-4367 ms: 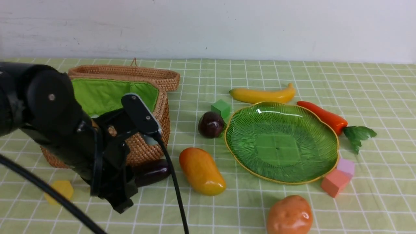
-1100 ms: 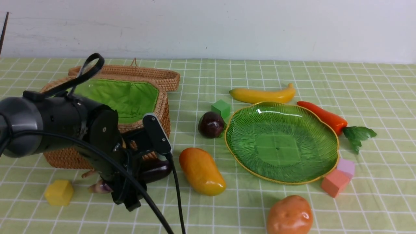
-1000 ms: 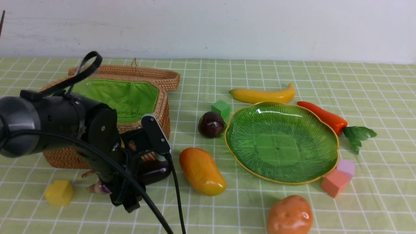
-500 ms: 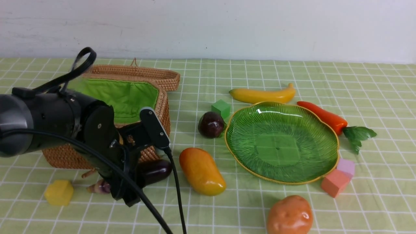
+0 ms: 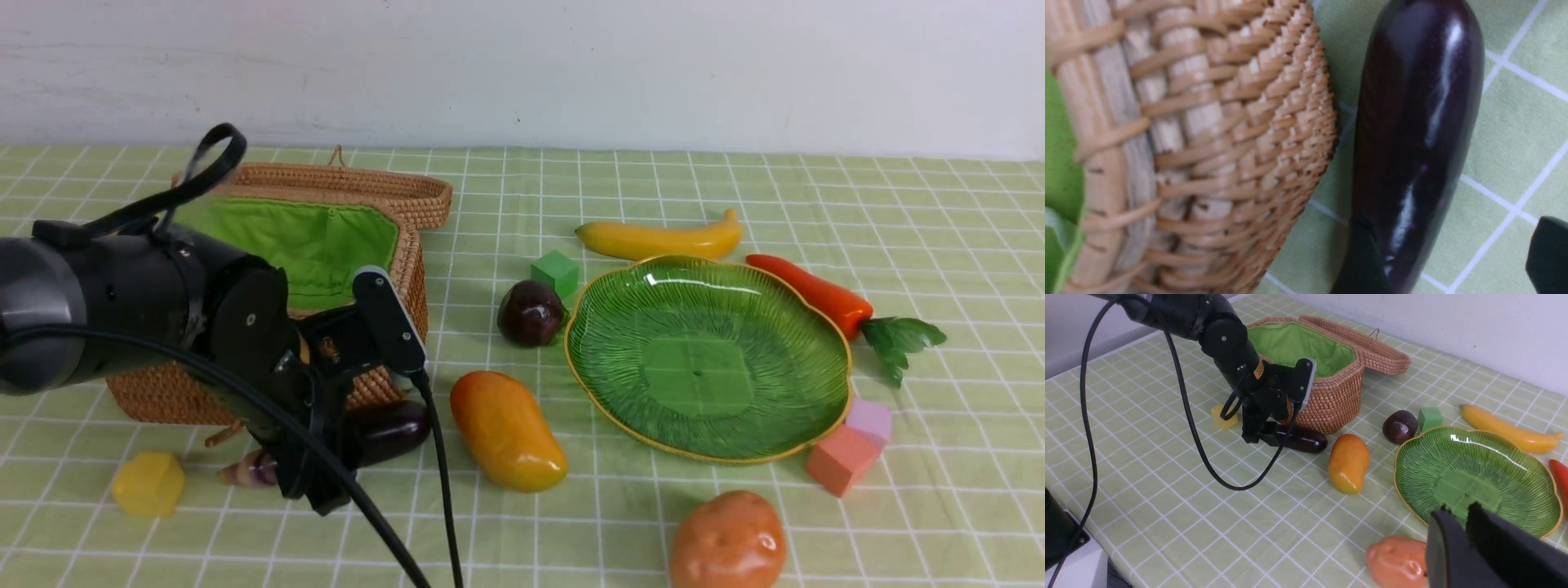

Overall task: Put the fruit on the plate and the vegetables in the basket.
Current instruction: Use the left arm to grab an eggplant and put it into the left basket

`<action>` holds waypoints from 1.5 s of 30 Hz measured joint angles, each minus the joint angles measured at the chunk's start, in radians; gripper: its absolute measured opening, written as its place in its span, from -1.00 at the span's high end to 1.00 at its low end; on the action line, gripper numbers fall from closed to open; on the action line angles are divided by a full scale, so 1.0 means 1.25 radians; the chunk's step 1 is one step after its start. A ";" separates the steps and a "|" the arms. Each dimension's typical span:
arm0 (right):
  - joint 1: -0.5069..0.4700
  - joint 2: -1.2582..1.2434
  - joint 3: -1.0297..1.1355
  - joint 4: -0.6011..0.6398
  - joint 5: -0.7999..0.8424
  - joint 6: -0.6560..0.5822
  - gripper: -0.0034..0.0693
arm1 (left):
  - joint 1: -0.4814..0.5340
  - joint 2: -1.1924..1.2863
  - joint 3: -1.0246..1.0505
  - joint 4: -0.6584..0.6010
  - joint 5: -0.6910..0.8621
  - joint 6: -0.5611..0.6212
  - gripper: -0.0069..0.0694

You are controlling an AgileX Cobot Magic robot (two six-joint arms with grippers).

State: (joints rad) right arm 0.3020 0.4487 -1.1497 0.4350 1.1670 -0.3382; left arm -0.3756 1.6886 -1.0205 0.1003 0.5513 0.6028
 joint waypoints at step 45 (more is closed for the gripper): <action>0.000 0.000 0.000 -0.006 0.005 0.000 0.62 | -0.059 -0.036 -0.005 -0.121 0.210 -0.009 -0.13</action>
State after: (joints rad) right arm 0.3020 0.4487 -1.1497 0.4277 1.1738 -0.3382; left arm -0.4490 1.6436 -1.0272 -0.0505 0.8143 0.5912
